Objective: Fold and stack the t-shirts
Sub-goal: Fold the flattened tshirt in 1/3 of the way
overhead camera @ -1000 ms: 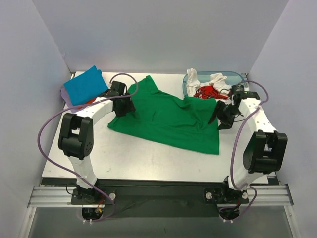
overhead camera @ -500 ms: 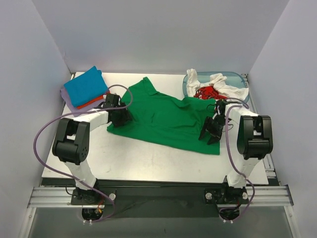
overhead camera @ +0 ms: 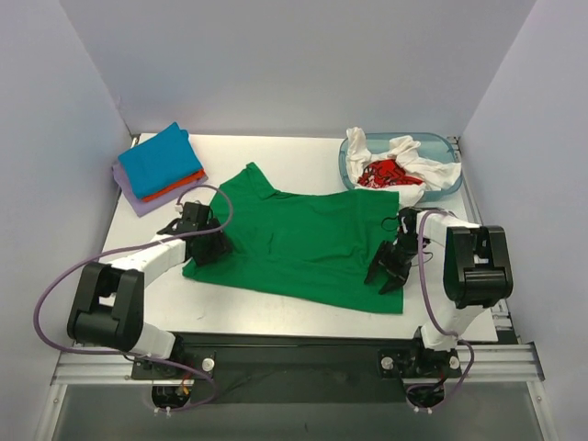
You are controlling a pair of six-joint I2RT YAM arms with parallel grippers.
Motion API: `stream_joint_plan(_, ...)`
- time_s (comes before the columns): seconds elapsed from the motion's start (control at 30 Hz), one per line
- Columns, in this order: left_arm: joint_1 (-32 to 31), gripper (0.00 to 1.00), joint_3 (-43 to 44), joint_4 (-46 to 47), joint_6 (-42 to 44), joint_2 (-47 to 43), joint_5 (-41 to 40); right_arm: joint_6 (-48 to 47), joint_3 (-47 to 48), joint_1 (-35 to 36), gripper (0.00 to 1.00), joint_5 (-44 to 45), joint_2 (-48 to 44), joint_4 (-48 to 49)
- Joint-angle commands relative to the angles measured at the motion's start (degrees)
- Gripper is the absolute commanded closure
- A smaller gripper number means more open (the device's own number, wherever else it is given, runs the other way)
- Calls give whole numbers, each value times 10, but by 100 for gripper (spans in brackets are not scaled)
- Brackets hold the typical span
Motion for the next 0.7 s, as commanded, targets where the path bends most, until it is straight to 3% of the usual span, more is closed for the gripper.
stream_joint_plan(0.0,6,32,-43,-92,-13,-56,-53,19,-52,19,51,43,-20,-28)
stream_joint_plan(0.3,6,31,-65,-162,-12,-171,-90,27,-58,57,51,33,-78,-63)
stream_joint_plan(0.5,-36,31,51,-188,22,-179,-141,14,16,76,51,22,-98,-100)
stream_joint_plan(0.67,-123,33,134,-138,47,-103,-142,7,79,80,51,27,-106,-120)
